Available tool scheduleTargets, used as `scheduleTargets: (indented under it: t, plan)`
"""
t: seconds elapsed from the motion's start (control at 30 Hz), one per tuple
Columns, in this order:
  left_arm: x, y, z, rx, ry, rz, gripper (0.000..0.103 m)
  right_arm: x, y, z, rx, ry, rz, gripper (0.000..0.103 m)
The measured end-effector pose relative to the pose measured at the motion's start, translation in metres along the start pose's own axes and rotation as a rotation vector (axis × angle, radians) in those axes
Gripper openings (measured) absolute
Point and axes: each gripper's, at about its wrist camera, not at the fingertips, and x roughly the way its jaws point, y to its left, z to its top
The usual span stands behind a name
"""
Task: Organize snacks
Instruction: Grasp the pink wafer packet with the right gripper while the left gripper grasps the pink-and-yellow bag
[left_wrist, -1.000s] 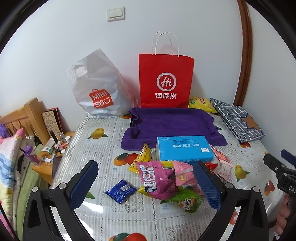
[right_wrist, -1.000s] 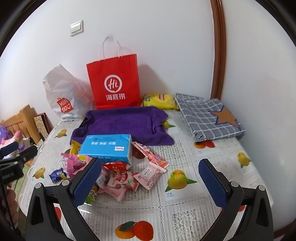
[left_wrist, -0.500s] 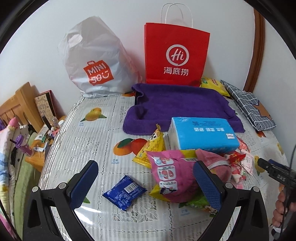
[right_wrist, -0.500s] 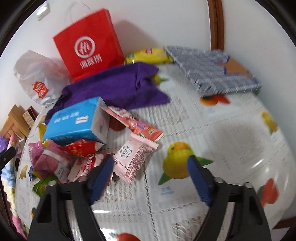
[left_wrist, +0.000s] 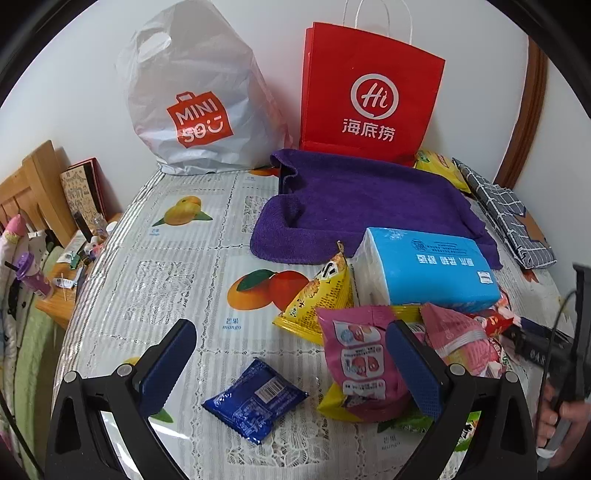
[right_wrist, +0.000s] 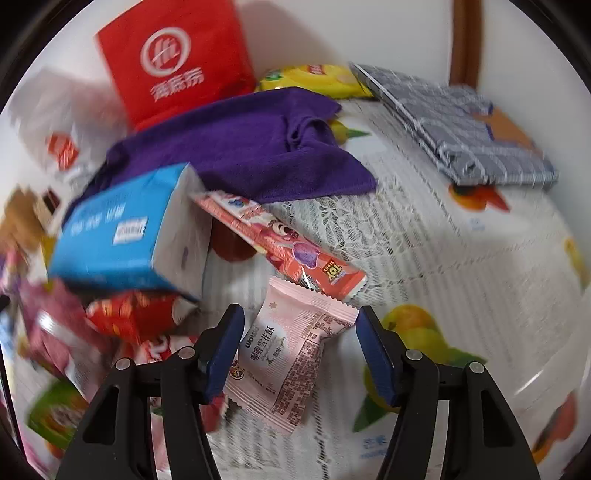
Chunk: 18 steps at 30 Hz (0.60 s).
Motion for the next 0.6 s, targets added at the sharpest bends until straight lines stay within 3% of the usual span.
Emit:
scheduleTargets:
  t: [0.37,0.47,0.5,0.53,0.6]
  plan:
    - [0.006,0.013,-0.009,-0.024,0.022,-0.03,0.103,-0.01,-0.018,-0.018,0.012,0.057,-0.024,0.065]
    - [0.006,0.017,-0.013,-0.027,0.029,-0.036,0.103,-0.01,-0.013,-0.022,-0.013,0.024,-0.039,0.065]
    - [0.006,0.017,-0.014,-0.024,0.033,-0.033,0.103,-0.01,-0.011,-0.023,-0.027,0.008,-0.046,0.059]
    - [0.006,0.017,-0.014,-0.022,0.034,-0.03,0.103,-0.011,-0.01,-0.023,-0.031,-0.003,-0.041,0.044]
    - [0.006,0.015,-0.016,-0.018,0.036,-0.032,0.103,-0.012,-0.01,-0.023,-0.034,-0.009,-0.033,0.041]
